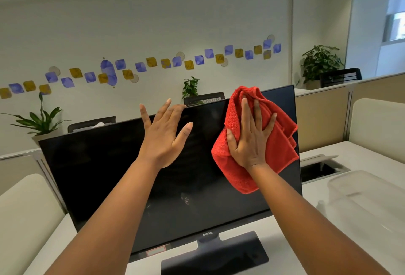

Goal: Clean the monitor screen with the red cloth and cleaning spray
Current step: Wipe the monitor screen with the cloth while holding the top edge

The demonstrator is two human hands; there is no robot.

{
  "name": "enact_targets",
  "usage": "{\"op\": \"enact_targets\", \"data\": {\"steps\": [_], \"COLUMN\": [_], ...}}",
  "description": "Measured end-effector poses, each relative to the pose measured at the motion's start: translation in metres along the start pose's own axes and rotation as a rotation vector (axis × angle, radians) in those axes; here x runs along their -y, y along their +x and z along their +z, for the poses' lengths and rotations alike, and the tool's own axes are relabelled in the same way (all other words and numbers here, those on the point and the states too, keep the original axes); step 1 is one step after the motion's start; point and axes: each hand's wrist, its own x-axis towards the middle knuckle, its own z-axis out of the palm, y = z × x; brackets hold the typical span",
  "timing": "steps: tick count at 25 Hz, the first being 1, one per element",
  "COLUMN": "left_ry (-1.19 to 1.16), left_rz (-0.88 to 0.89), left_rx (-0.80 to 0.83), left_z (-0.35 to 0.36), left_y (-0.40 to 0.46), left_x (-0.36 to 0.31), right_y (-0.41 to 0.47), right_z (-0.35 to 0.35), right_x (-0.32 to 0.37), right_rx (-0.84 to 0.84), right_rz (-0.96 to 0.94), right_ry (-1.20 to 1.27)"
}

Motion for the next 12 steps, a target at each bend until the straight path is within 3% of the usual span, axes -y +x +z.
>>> {"op": "enact_targets", "data": {"steps": [4,12], "left_ry": [0.001,0.000], "left_rz": [-0.006,-0.041], "left_rx": [0.003,0.039], "left_z": [-0.002,-0.003], "left_y": [-0.001,0.003], "left_x": [-0.001,-0.006], "right_y": [0.016,-0.023], "right_z": [0.001,0.000], "right_x": [0.009,-0.021], "right_rx": [-0.002,0.084], "right_rz": [0.051,-0.049], "right_ry": [-0.015,-0.046]}}
